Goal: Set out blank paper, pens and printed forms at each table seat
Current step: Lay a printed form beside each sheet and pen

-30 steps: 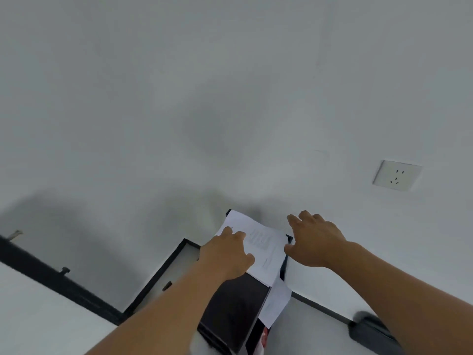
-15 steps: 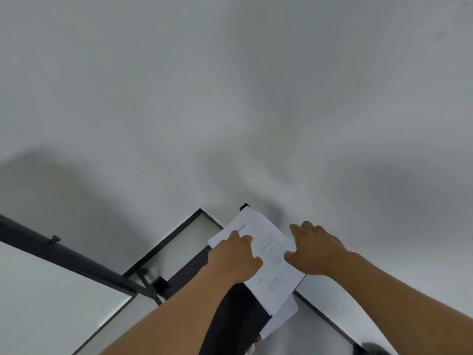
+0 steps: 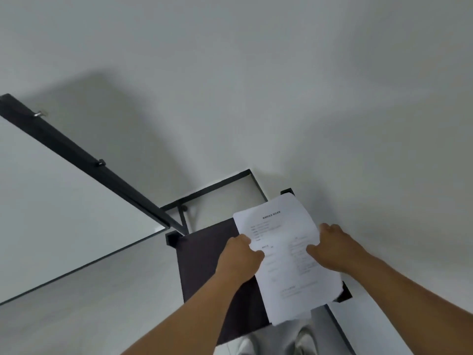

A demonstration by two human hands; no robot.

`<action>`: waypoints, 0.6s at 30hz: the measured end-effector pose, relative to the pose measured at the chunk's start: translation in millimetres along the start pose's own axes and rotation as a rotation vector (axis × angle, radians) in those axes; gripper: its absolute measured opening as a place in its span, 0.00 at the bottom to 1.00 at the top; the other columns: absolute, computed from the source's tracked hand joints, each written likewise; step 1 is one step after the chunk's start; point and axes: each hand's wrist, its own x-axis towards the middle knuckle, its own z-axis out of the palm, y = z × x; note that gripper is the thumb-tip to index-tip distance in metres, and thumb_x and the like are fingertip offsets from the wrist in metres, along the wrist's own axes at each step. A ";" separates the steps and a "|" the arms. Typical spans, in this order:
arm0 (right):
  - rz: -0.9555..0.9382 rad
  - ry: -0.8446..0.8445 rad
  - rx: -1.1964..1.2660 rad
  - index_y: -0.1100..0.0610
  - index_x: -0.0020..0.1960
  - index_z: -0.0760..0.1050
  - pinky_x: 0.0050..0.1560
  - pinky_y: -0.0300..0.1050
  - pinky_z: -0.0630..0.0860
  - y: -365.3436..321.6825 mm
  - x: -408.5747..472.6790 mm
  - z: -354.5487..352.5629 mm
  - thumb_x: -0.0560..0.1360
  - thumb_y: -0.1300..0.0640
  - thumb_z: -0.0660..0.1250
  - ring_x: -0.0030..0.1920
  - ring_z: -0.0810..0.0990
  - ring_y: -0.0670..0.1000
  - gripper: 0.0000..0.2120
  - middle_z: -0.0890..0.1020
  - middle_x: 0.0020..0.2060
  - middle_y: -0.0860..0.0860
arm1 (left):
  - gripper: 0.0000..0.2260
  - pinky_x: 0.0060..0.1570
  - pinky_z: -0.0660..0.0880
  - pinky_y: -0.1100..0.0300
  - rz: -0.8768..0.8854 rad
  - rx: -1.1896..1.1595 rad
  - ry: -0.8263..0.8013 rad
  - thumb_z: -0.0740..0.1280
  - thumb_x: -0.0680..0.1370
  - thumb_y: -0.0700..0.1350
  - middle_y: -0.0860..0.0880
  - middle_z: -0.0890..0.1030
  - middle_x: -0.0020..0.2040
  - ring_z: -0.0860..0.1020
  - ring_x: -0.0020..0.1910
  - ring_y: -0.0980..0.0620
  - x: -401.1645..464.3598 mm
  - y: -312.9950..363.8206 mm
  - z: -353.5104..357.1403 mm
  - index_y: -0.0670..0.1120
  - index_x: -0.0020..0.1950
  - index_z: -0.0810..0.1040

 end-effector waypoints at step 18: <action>0.068 0.051 0.493 0.61 0.55 0.80 0.46 0.53 0.87 6.1 65.5 25.2 0.67 0.47 0.72 0.46 0.87 0.59 0.23 0.86 0.51 0.58 | 0.09 0.42 0.88 0.51 -0.332 -0.618 0.152 0.71 0.76 0.41 0.51 0.88 0.53 0.88 0.46 0.50 23.6 -5.6 44.9 0.42 0.55 0.83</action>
